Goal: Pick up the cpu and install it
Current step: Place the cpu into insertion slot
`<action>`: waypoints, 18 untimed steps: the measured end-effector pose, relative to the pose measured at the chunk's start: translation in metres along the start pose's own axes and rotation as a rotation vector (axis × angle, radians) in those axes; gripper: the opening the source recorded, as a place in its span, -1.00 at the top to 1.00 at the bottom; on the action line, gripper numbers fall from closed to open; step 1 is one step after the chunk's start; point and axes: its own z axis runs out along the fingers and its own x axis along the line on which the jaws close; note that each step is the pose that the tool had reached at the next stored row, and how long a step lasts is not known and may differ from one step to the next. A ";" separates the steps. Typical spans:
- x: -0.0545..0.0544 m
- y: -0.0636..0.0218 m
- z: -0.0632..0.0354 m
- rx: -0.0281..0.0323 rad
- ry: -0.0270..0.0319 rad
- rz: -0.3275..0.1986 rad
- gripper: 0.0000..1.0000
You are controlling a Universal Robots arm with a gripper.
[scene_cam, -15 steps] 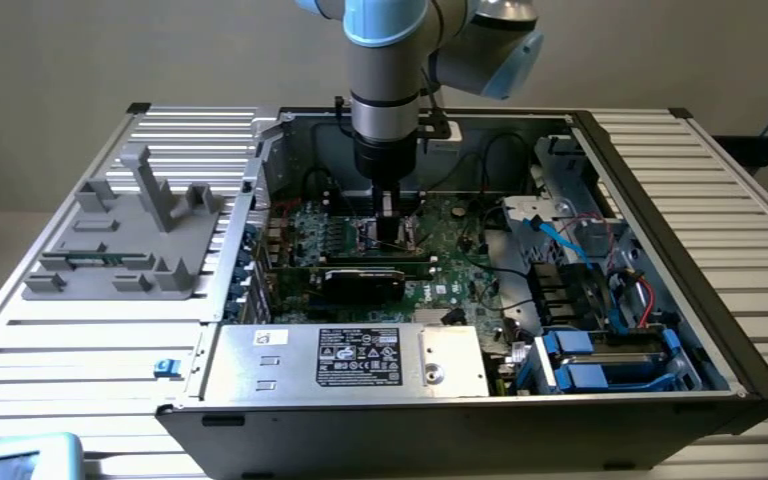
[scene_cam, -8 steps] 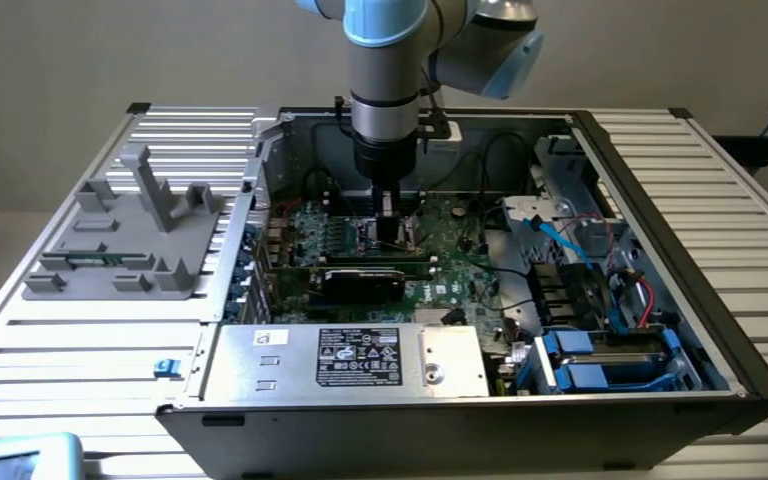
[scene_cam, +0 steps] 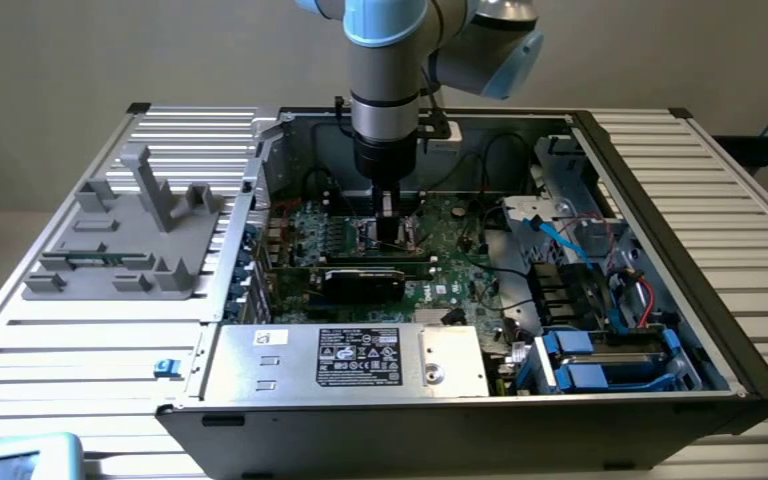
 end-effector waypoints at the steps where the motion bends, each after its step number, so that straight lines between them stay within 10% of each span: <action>1: 0.000 0.0000 0.0000 0.0000 0.0000 0.000 -0.11; 18: 0.000 0.0000 -0.0008 0.0000 0.0003 0.000 -0.27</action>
